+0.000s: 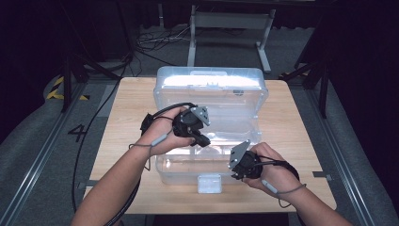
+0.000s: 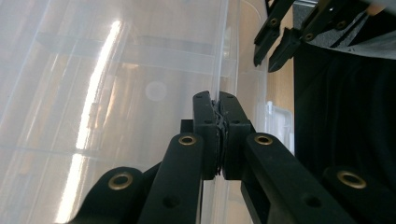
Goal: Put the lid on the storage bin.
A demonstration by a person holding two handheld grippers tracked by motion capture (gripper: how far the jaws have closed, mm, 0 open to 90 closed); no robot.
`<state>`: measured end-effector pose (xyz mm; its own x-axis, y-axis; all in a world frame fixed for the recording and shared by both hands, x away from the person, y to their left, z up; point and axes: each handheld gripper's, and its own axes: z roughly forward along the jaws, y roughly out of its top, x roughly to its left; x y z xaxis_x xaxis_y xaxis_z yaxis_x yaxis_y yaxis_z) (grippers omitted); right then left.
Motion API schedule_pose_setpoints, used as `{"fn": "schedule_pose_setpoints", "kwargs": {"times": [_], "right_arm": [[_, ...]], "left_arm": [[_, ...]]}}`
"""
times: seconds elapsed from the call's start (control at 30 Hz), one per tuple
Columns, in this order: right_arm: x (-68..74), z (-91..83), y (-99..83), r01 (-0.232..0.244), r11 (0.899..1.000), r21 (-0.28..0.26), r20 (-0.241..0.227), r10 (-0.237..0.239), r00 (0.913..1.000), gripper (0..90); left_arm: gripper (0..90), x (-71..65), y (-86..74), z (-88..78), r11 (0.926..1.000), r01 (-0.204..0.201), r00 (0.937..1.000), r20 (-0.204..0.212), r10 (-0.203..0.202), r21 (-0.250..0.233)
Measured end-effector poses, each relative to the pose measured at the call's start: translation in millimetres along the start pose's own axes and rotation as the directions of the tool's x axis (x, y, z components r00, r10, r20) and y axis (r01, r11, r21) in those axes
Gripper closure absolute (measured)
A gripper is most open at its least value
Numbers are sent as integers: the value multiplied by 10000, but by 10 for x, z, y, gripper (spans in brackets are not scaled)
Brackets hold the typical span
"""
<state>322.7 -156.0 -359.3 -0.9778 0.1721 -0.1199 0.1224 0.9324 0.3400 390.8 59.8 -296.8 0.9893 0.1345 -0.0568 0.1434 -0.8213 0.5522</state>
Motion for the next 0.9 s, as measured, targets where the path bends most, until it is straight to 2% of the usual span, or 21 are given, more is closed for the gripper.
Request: {"fn": "schedule_pose_setpoints", "kwargs": {"times": [0.37,0.7,0.8,0.9], "right_arm": [[-29,-228,-52,-284,9955,-903,75,292,9995,823],[-73,-375,-100,-448,9897,-1358,-32,448,9990,850],[-97,-420,-120,-560,9836,-1712,-259,523,9983,862],[-119,-461,-135,-635,9786,-1958,-283,591,9978,873]], "left_arm": [[879,2,-5,1,10000,80,10000,30,-79,-54],[879,3,-5,2,10000,57,10000,30,-57,-59],[879,4,-5,2,10000,53,10000,22,-53,-55],[879,6,-6,3,10000,61,10000,43,-60,-70]]}}
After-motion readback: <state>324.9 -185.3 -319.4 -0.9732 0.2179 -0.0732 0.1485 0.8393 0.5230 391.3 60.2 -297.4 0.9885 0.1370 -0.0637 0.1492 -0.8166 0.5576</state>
